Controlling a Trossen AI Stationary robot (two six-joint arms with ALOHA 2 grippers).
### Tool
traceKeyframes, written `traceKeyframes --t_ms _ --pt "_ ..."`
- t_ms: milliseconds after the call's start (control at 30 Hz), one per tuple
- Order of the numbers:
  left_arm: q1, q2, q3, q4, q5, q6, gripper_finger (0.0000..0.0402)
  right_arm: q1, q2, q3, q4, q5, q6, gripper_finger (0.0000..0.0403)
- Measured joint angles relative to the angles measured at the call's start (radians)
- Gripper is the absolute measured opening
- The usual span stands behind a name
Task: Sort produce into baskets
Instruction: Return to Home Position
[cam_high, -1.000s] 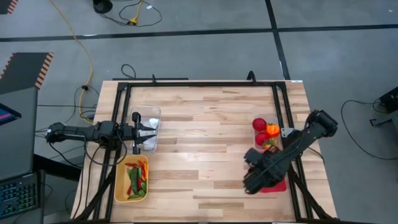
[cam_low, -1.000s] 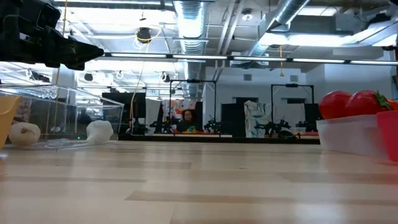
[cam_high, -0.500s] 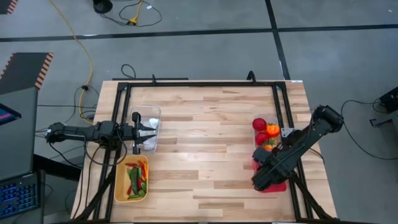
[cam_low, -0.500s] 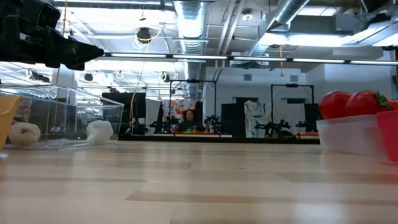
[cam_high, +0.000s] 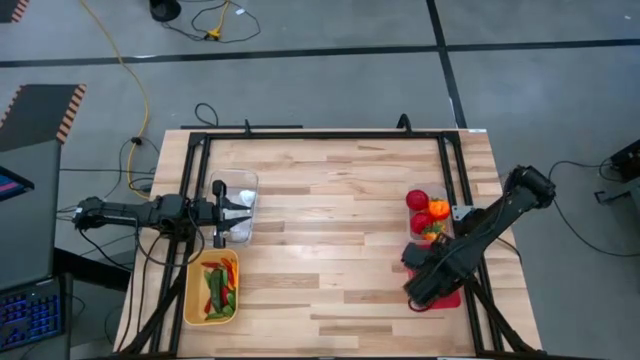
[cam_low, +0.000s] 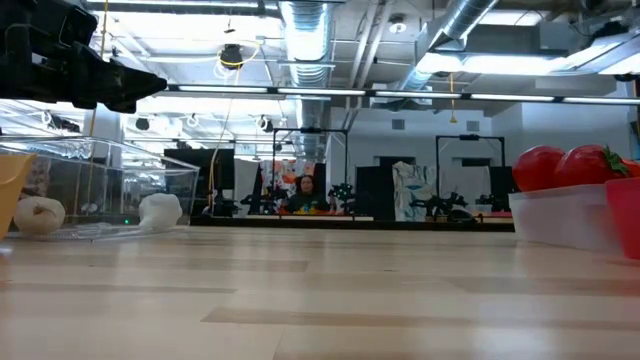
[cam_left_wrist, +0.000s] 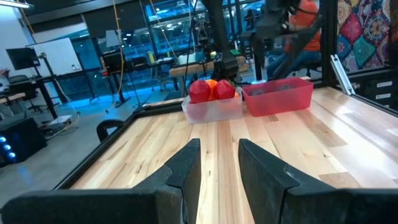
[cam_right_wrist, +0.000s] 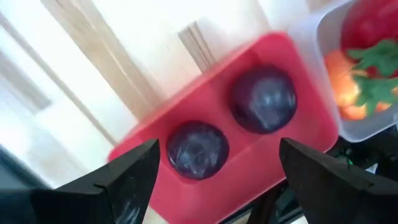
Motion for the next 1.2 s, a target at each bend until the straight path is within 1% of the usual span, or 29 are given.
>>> traceKeyframes --t_ms 133,400,500,567,667,767,900,1033,1133,1200 --pt "0.000 0.000 0.000 0.000 0.000 0.000 0.0096 -0.042 -0.090 0.007 -0.008 0.063 -0.012 0.0344" --pt "0.000 0.000 0.000 0.000 0.000 0.000 0.0096 -0.152 -0.276 0.007 0.000 0.274 -0.192 0.0293" --pt "0.000 0.000 0.000 0.000 0.000 0.000 0.0096 -0.196 -0.339 0.000 0.011 0.290 -0.236 0.0273" --pt "0.000 0.000 0.000 0.000 0.000 0.000 0.0096 -0.223 -0.383 -0.032 0.048 0.292 -0.282 0.0259" --pt "0.000 0.000 0.000 0.000 0.000 0.000 0.0096 -0.252 -0.454 -0.115 0.144 0.300 -0.360 0.0231" --pt "0.000 0.000 0.000 0.000 0.000 0.000 0.0096 -0.280 -0.536 -0.217 0.253 0.303 -0.423 0.0194" --pt "0.000 0.000 0.000 0.000 0.000 0.000 0.0096 -0.320 -0.655 -0.344 0.407 0.305 -0.515 0.0135" --pt "0.000 0.000 0.000 0.000 0.000 0.000 0.0096 -0.361 -0.784 -0.473 0.600 0.307 -0.655 0.0074" --pt "0.000 0.000 0.000 0.000 0.000 0.000 0.0096 -0.398 -0.879 -0.575 0.763 0.279 -0.780 0.0032" --pt "0.000 0.000 0.000 0.000 0.000 0.000 0.0096 -0.426 -0.932 -0.638 0.865 0.242 -0.855 0.0017"
